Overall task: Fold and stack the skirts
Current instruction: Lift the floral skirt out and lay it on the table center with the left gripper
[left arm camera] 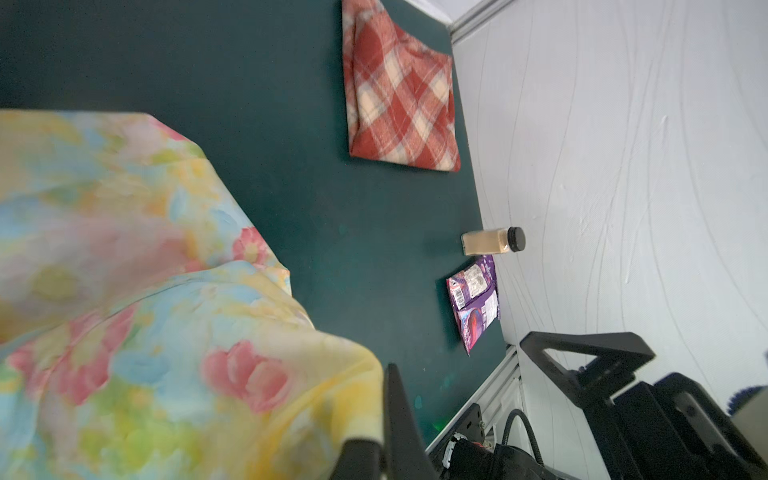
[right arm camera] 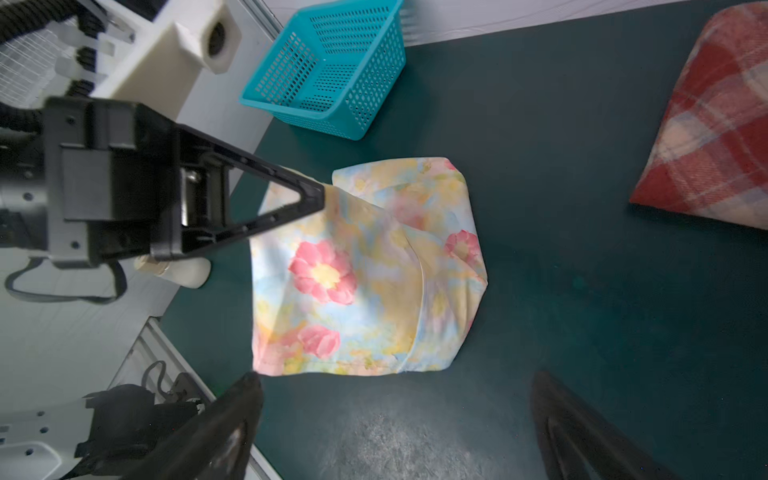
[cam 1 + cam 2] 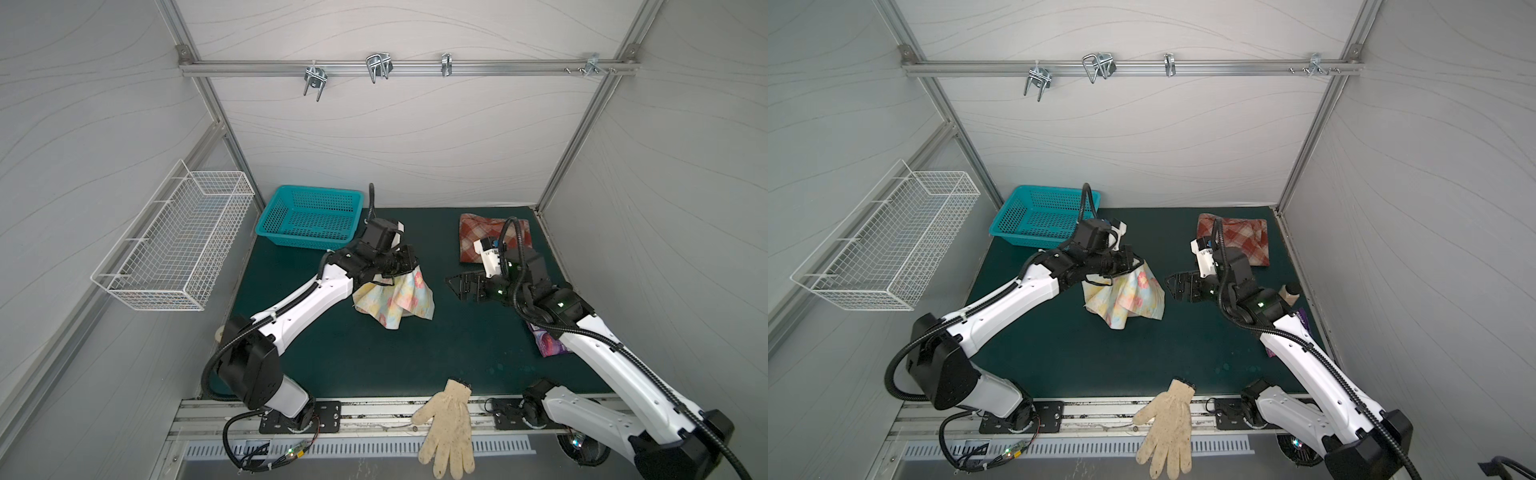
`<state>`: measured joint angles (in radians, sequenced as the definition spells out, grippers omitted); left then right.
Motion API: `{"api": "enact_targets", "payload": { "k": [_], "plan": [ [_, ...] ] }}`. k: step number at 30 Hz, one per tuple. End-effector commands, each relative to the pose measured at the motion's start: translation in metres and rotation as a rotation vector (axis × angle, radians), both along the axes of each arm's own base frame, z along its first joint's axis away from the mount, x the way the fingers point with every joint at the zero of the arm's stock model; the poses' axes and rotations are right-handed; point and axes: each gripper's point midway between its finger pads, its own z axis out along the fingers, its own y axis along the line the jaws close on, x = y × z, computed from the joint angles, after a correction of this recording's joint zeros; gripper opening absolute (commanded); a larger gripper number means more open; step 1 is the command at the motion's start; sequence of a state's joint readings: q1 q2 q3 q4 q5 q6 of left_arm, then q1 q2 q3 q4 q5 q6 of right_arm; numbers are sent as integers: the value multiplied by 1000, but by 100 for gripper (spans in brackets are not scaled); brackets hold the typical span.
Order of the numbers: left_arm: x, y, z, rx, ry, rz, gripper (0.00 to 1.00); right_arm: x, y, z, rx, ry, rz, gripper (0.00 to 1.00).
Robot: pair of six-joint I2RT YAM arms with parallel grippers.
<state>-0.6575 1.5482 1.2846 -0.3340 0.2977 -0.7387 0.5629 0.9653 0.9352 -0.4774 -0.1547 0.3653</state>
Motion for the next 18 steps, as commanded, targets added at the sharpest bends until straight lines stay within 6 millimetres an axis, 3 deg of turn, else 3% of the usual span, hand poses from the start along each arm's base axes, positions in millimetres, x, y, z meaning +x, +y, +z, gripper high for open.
{"api": "enact_targets", "payload": {
  "k": [1, 5, 9, 11, 14, 18],
  "plan": [
    [0, -44, 4, -67, -52, -35, 0, -1, -15, 2, -52, -40, -50, 99],
    [-10, -88, -28, -46, 4, -102, 0, -2, -33, 3, -93, -69, -118, 99],
    [-24, -114, -61, -54, 80, -147, 1, -7, -45, 6, -110, -98, -155, 99],
    [-28, -111, -64, -58, 80, -136, 10, -8, -48, 5, -118, -102, -156, 99],
    [-35, -94, -52, -54, 51, -105, 26, -11, -46, 1, -122, -88, -142, 99],
    [-54, -51, -31, 24, 19, -66, 38, -15, -41, -9, -107, -54, -117, 99]
  ]
}}
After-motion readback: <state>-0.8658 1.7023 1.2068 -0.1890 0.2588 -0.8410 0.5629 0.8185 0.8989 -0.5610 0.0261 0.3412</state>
